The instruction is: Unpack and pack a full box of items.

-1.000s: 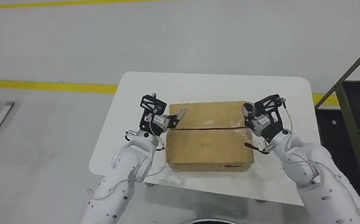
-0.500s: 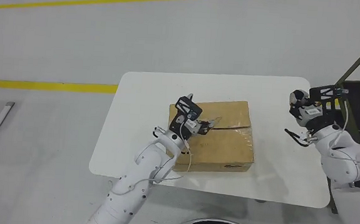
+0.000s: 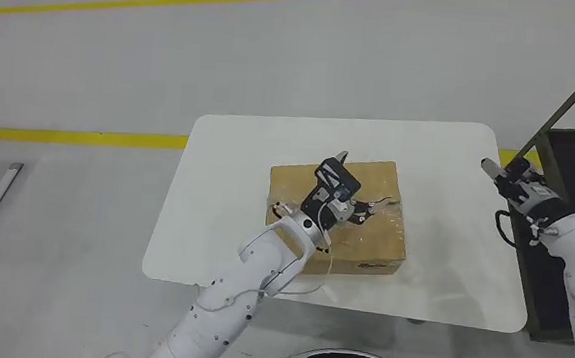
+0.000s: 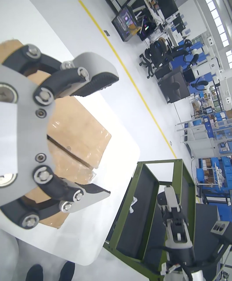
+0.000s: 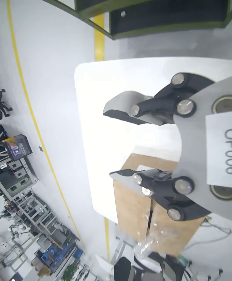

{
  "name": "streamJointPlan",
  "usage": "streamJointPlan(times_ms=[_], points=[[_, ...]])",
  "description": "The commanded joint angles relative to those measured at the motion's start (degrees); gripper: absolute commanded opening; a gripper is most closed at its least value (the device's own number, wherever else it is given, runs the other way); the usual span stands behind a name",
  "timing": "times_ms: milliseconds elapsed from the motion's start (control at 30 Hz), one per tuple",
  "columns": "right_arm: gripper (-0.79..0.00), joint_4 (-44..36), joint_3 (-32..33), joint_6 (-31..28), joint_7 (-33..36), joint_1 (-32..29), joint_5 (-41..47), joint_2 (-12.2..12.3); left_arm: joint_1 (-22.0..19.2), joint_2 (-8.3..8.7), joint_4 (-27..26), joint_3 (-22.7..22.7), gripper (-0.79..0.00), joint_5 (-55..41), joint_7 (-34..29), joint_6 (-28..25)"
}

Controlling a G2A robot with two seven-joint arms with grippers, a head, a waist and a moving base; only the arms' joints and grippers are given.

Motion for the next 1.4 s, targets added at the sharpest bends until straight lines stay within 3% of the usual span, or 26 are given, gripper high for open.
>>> streamJointPlan(times_ms=[0, 167, 333, 600, 800, 1133, 1367], points=[[0.0, -0.4, 0.2, 0.2, 3.8, 0.5, 5.9, 0.1, 0.9, 0.44, -1.5, -2.1, 0.0, 1.5, -1.4, 0.3], [0.0, -0.3, -0.3, 3.4, 14.7, 2.1, 21.0, 0.2, 4.8, 2.02, -5.4, -8.9, 0.0, 4.9, -9.2, 1.0], [0.0, 0.4, -1.5, 8.5, 20.3, 3.2, 30.8, 0.4, 11.4, 3.87, -11.0, -16.9, 0.0, 8.6, -16.9, 0.6], [0.0, 0.6, -2.4, 9.4, 20.8, 3.4, 33.0, 0.5, 22.0, 5.53, -17.8, -27.1, 0.0, 13.2, -23.1, 3.7], [0.0, 0.3, -2.7, 9.1, 20.5, 3.3, 33.1, 0.5, 25.6, 5.82, -20.0, -30.4, 0.0, 16.3, -24.7, 6.1], [0.0, 0.8, -13.6, 14.7, 22.8, 6.3, 50.6, -0.5, 25.9, 5.62, -19.9, -32.1, 0.0, 17.8, -25.3, 8.2], [0.0, 4.5, -22.4, 17.9, 25.9, 9.1, 41.4, -0.2, 25.9, 5.62, -19.9, -32.1, 0.0, 17.8, -25.3, 8.2]])
